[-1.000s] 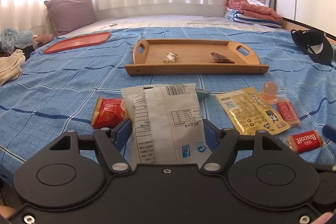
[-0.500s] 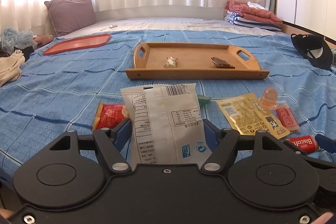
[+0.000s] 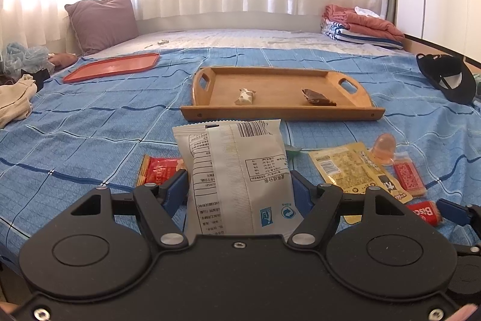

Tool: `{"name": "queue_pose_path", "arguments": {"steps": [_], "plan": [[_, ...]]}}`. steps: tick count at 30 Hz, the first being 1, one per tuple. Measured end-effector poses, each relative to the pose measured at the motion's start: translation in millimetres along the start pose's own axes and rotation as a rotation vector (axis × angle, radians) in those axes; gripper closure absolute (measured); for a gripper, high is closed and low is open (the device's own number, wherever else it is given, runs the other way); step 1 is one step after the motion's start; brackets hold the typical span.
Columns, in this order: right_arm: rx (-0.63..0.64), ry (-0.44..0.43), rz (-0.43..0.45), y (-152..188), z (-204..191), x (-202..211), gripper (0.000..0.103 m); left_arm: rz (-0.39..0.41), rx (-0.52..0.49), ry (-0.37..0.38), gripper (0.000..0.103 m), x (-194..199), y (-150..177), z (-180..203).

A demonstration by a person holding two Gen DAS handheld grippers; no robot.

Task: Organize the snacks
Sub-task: 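Grasp the red Biscoff packet with the right tool while the left tool holds the white bag, then carry both packets over the tray and open both tools to release them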

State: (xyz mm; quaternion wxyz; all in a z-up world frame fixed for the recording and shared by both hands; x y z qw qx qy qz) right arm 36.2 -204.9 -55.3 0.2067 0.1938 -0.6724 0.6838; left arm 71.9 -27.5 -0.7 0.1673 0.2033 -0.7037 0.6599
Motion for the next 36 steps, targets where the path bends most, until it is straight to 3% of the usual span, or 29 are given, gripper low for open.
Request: {"name": "queue_pose_path", "arguments": {"steps": [6,12,23,30,36], "plan": [[0.003,-0.005,0.047,-16.8,8.7,19.2,0.037,-0.004,0.009,0.017,0.033,0.2,-9.6,-0.8],[-0.034,-0.031,0.109,-62.0,26.1,25.9,0.037,-0.031,-0.005,0.053,0.033,-4.9,-31.4,1.7],[-0.047,-0.134,0.149,-162.4,54.1,3.2,0.036,-0.069,0.009,0.152,0.033,-27.2,-118.2,4.0],[-0.071,-0.223,0.074,-206.2,55.2,-48.3,0.036,-0.1,0.012,0.211,0.033,-63.4,-173.7,23.6],[-0.096,-0.272,-0.038,-214.7,48.1,-108.8,0.036,-0.189,0.063,0.248,0.033,-125.3,-190.2,38.9]]}}
Point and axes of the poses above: each gripper's, at about its wrist camera, not at the fingertips, and x roughly against the way its jaws point, z to its right, y to its underside, the point moved 10 cm from there along -x, roughly the way its jaws point, and after that the axes turned 7 degrees about -y, right-handed, at the moved point
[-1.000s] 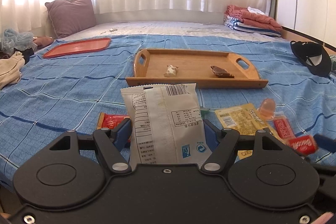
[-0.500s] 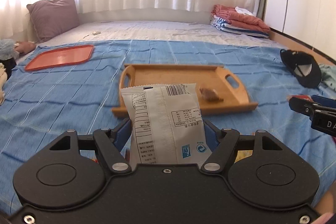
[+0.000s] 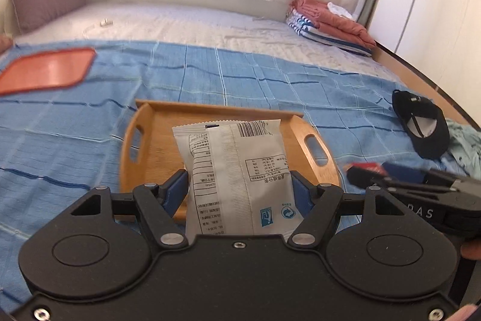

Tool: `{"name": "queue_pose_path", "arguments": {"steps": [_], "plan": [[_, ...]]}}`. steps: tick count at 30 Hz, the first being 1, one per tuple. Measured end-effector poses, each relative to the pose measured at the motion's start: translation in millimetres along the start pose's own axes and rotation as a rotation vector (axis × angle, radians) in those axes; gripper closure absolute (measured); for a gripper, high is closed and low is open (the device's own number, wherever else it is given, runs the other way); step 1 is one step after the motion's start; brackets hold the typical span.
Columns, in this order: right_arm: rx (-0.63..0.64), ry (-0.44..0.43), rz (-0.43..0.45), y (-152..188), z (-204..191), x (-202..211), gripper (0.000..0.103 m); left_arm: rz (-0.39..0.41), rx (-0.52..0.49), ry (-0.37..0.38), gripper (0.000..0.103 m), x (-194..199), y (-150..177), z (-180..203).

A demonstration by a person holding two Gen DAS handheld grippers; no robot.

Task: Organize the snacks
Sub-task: 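Carry both packets over the tray and open both tools to release them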

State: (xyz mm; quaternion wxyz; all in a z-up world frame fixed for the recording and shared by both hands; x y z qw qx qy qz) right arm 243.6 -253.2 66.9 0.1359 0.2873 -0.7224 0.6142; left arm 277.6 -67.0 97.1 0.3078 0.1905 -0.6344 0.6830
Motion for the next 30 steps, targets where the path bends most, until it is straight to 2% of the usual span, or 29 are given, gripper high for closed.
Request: {"name": "queue_pose_path", "arguments": {"steps": [7,14,26,28,29,30], "plan": [[-0.123,-0.049,-0.087,4.2,17.9,-63.7,0.036,-0.08,-0.009,-0.106,0.033,-84.8,-2.0,-23.1],[-0.133,-0.019,-0.154,15.9,29.6,-110.4,0.036,-0.13,0.005,-0.166,0.033,-142.3,0.0,-45.7],[-0.197,-0.002,-0.203,34.7,45.5,-146.2,0.035,-0.158,-0.031,-0.168,0.032,-180.5,14.2,-38.0],[-0.206,-0.002,-0.198,35.9,47.4,-147.4,0.032,-0.155,-0.037,-0.169,0.03,-182.1,15.8,-37.4],[-0.213,0.008,-0.193,36.1,48.9,-147.3,0.023,-0.148,-0.041,-0.169,0.03,-181.6,15.7,-37.2],[-0.22,0.008,-0.189,36.4,49.0,-146.2,0.019,-0.141,-0.043,-0.165,0.027,-180.5,15.4,-36.6]]}}
Point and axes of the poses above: each gripper's, at about its wrist camera, not at the fingertips, and x roughly against the way its jaws point, z to its right, y to its underside, the point moved 10 cm from there along -x, roughly the way its jaws point, and after that the axes turned 7 degrees about -y, right-handed, at the moved point
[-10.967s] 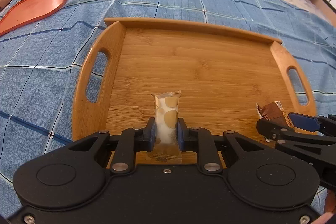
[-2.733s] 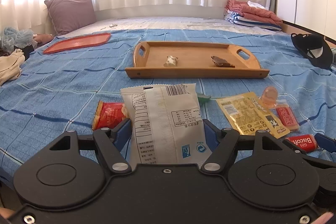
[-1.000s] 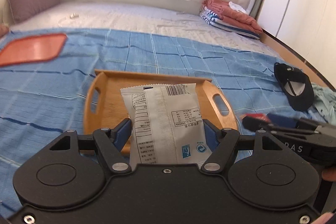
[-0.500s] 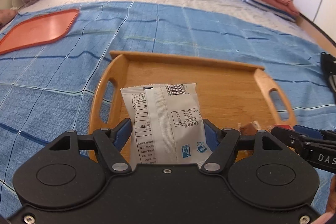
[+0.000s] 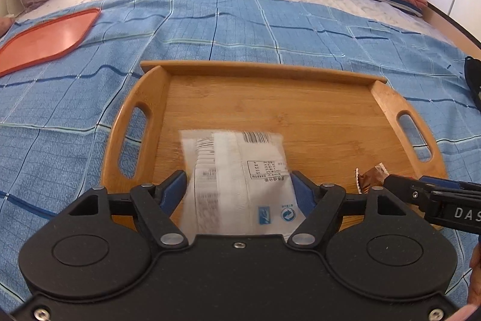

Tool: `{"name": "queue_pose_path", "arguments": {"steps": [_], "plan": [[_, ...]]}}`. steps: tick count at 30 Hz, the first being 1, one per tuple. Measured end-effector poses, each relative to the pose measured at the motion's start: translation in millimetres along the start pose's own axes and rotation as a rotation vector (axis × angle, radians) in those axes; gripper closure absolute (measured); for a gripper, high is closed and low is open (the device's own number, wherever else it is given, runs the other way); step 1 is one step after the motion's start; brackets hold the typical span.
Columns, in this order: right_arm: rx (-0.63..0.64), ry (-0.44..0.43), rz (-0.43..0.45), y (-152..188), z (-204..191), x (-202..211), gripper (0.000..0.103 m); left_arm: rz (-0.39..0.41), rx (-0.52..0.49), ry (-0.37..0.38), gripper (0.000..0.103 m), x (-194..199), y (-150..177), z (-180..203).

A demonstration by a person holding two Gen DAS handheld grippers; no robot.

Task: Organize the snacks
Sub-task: 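Carry both packets over the tray and open both tools to release them, then lift both tools away from the tray toward the remaining snacks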

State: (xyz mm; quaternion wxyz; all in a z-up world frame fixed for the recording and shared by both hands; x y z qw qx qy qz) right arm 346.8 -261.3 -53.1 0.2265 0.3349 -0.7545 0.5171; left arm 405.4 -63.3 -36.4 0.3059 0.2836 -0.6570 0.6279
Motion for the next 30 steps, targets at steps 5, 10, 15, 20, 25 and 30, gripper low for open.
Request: {"name": "queue_pose_path", "arguments": {"steps": [5,10,15,20,25,30], "plan": [[-0.015,-0.013,0.015,-0.4,-1.0,5.9,0.016,0.031,-0.002,0.015,0.017,14.9,-3.3,2.3],[-0.012,-0.013,0.045,-3.5,-5.8,22.6,0.014,0.063,-0.003,-0.01,0.014,38.4,-3.9,-0.7],[0.016,-0.03,0.073,-2.6,-15.7,53.5,0.013,0.101,-0.049,-0.043,0.013,73.8,2.8,-2.4],[0.092,-0.041,0.119,-0.3,-29.7,96.6,0.012,0.152,-0.098,-0.048,0.012,120.5,14.0,-1.7],[0.151,-0.062,0.158,6.6,-46.0,139.8,0.011,0.199,-0.116,-0.026,0.011,171.4,28.9,1.6],[0.203,-0.085,0.185,19.7,-64.3,176.2,0.01,0.233,-0.132,-0.02,0.011,218.8,47.3,4.6]]}}
Point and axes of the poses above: each gripper's, at about its wrist camera, not at the fingertips, and x roughly against the way its jaws point, z to its right, y to its underside, the point moved 10 cm from there along -x, roughly the way its jaws point, and after that the axes turned 7 degrees about -y, right-handed, at the moved point
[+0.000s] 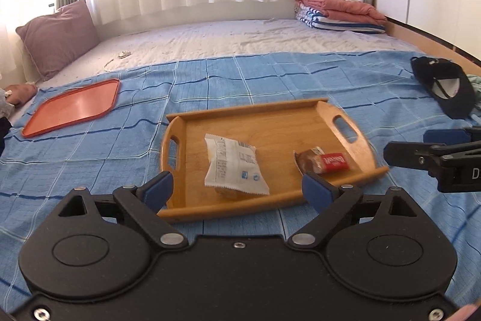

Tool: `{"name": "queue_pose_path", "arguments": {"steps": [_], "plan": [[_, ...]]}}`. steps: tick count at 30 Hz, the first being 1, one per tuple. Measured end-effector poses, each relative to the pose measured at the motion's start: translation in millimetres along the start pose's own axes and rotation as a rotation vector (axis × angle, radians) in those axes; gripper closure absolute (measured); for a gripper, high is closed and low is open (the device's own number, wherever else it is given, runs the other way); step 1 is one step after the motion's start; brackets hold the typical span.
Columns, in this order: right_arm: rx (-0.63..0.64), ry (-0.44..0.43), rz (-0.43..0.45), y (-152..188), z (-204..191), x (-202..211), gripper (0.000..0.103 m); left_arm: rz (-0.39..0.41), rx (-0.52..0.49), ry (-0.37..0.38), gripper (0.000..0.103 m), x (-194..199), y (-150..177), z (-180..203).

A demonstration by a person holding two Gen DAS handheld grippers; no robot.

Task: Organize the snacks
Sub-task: 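Lift both tools away from the tray toward the remaining snacks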

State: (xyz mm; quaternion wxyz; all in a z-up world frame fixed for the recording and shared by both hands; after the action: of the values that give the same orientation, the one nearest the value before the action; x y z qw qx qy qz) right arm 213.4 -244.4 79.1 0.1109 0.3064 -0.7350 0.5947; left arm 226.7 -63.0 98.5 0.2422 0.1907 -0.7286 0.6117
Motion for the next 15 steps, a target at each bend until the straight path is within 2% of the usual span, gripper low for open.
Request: {"name": "queue_pose_path", "arguments": {"steps": [10,15], "plan": [[0.095,-0.018,0.065,12.3,-32.5,61.7,0.01,0.06,0.053,0.057,0.01,92.0,21.5,-2.8],[0.157,-0.011,0.106,16.7,-45.1,85.7,0.007,0.134,0.077,0.047,0.009,127.8,23.1,-12.6]]}}
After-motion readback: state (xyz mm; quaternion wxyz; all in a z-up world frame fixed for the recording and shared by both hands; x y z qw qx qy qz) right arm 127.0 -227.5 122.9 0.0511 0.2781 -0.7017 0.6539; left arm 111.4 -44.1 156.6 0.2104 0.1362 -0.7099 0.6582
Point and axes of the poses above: each gripper's, at about its wrist camera, not at the fingertips, and x roughly against the way its jaws point, z to its right, y to its underside, the point moved 10 cm from there along -x, roughly the way its jaws point, and after that the axes turned 7 degrees about -y, right-handed, at the moved point
